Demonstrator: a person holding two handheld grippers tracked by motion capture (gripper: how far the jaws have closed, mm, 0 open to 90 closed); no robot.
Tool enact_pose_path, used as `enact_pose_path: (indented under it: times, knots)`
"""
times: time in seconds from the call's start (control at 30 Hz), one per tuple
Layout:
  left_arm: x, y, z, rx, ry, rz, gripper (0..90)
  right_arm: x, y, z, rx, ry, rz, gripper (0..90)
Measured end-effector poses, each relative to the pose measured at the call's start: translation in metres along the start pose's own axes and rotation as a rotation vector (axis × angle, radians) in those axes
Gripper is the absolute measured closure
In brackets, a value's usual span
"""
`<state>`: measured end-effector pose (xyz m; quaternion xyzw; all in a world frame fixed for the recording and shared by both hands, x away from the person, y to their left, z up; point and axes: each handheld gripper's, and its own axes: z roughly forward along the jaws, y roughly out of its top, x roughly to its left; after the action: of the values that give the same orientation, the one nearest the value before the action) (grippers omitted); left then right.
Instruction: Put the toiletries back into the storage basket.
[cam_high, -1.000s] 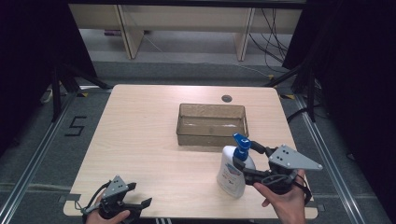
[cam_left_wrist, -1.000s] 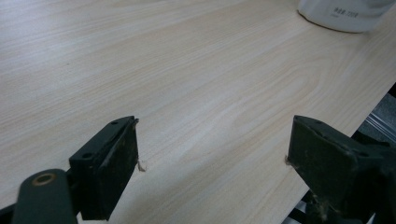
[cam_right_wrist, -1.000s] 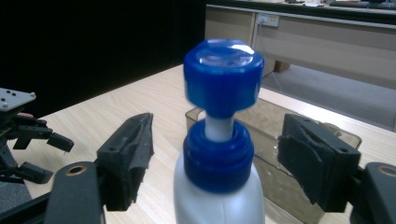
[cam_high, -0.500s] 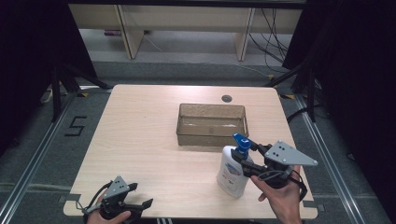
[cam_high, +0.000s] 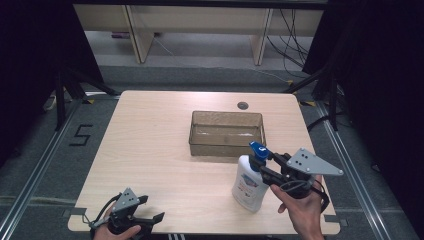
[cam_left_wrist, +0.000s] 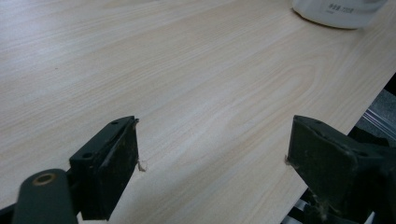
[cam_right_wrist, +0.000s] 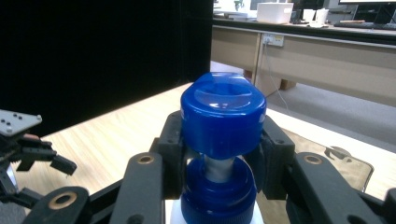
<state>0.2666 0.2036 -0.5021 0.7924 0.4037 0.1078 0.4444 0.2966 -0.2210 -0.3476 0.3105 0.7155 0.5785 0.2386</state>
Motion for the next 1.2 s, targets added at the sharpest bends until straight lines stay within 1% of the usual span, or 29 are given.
enact_pose_path:
  times: [0.03,0.07,0.1,0.17,0.2,0.23,0.27,0.3,0.33,0.37,0.47,0.5,0.53,0.57,0.6,0.63,0.67,0.7,0.73,0.8,0.83,0.9,0.93,0.97,1.0,1.03,1.13,1.17,1.2]
  knots:
    - [0.000,0.000,-0.001,0.011,0.000,0.007,15.7,-0.001,0.001,0.000,-0.006,-0.003,-0.002,61.3]
    - [-0.001,-0.001,0.001,-0.009,-0.005,0.000,15.7,-0.003,0.005,0.000,-0.004,0.006,0.014,61.4]
    - [-0.002,-0.001,0.000,-0.009,-0.005,-0.003,15.7,-0.003,0.005,0.000,-0.004,0.006,0.014,61.4]
    - [-0.001,-0.001,-0.001,-0.004,-0.004,-0.003,15.7,-0.007,0.010,0.002,-0.037,-0.005,-0.023,61.4]
    - [0.001,-0.002,-0.002,0.009,-0.003,0.016,15.8,-0.006,0.012,0.002,-0.021,0.000,0.010,61.4]
    - [0.001,-0.002,-0.002,0.009,-0.003,0.016,15.8,-0.006,0.012,0.002,-0.021,0.000,0.010,61.4]
    - [0.000,-0.002,-0.002,-0.003,-0.001,-0.002,15.8,-0.009,0.014,0.003,-0.038,-0.007,-0.019,61.4]
    - [0.000,-0.003,-0.002,-0.007,0.001,-0.002,15.8,-0.010,0.016,0.003,-0.023,-0.006,0.000,61.4]
    - [-0.001,-0.003,-0.003,-0.012,0.004,-0.009,15.7,-0.010,0.017,0.004,-0.026,-0.005,0.015,61.4]
    - [0.000,-0.002,-0.004,-0.008,0.008,-0.002,15.8,-0.014,0.020,0.005,-0.041,-0.016,-0.004,61.4]
    - [-0.001,-0.003,-0.002,-0.018,0.003,-0.010,15.8,-0.015,0.023,0.005,-0.030,-0.014,0.021,61.5]
    - [0.000,-0.003,-0.002,-0.005,0.004,0.000,15.8,-0.018,0.025,0.007,-0.047,-0.017,-0.003,61.5]
    - [0.000,-0.003,-0.001,-0.016,0.002,-0.009,15.8,-0.020,0.028,0.009,-0.052,-0.017,0.013,61.5]
    - [0.000,-0.003,-0.002,-0.008,0.004,-0.017,15.8,-0.023,0.030,0.011,-0.060,-0.020,-0.003,61.5]
    - [0.001,-0.003,-0.002,-0.009,0.009,-0.017,15.8,-0.025,0.032,0.012,-0.063,-0.018,-0.001,61.5]
    - [0.001,-0.003,-0.001,-0.020,0.006,-0.017,15.8,-0.026,0.033,0.013,-0.058,-0.011,0.027,61.5]
    - [0.002,-0.003,-0.002,-0.008,0.008,-0.017,15.8,-0.029,0.035,0.015,-0.067,-0.017,0.012,61.5]
    - [0.002,-0.003,-0.002,-0.009,0.009,-0.017,15.8,-0.031,0.036,0.015,-0.062,-0.019,0.030,61.5]
    - [0.002,-0.003,-0.002,-0.015,0.007,-0.016,15.8,-0.034,0.037,0.017,-0.067,-0.020,0.020,61.5]
    - [0.001,-0.003,-0.002,-0.012,0.008,-0.018,15.8,-0.038,0.040,0.019,-0.062,-0.018,0.041,61.5]
    - [0.001,-0.003,-0.002,-0.011,0.007,-0.018,15.8,-0.041,0.042,0.020,-0.069,-0.021,0.034,61.5]
    - [0.000,-0.003,-0.002,-0.014,0.016,-0.022,15.8,-0.044,0.046,0.020,-0.063,-0.033,0.037,61.5]
    - [0.001,-0.003,-0.002,-0.012,0.012,-0.020,15.8,-0.046,0.048,0.021,-0.067,-0.030,0.045,61.5]
    - [0.001,-0.003,-0.001,-0.016,0.006,-0.018,15.8,-0.048,0.050,0.021,-0.064,-0.040,0.031,61.5]
    - [0.002,-0.003,-0.002,-0.012,0.007,-0.013,15.8,-0.050,0.053,0.022,-0.061,-0.038,0.045,61.5]
    - [0.002,-0.003,-0.002,-0.013,0.006,-0.014,15.8,-0.051,0.055,0.022,-0.067,-0.042,0.032,61.5]
    - [0.001,-0.003,-0.002,-0.014,0.005,-0.018,15.8,-0.054,0.061,0.024,-0.064,-0.044,0.039,61.5]
    - [0.001,-0.003,-0.002,-0.015,0.005,-0.018,15.8,-0.055,0.063,0.024,-0.062,-0.053,0.035,61.5]
    - [0.001,-0.003,-0.002,-0.015,0.004,-0.018,15.8,-0.057,0.066,0.024,-0.068,-0.057,0.017,61.5]
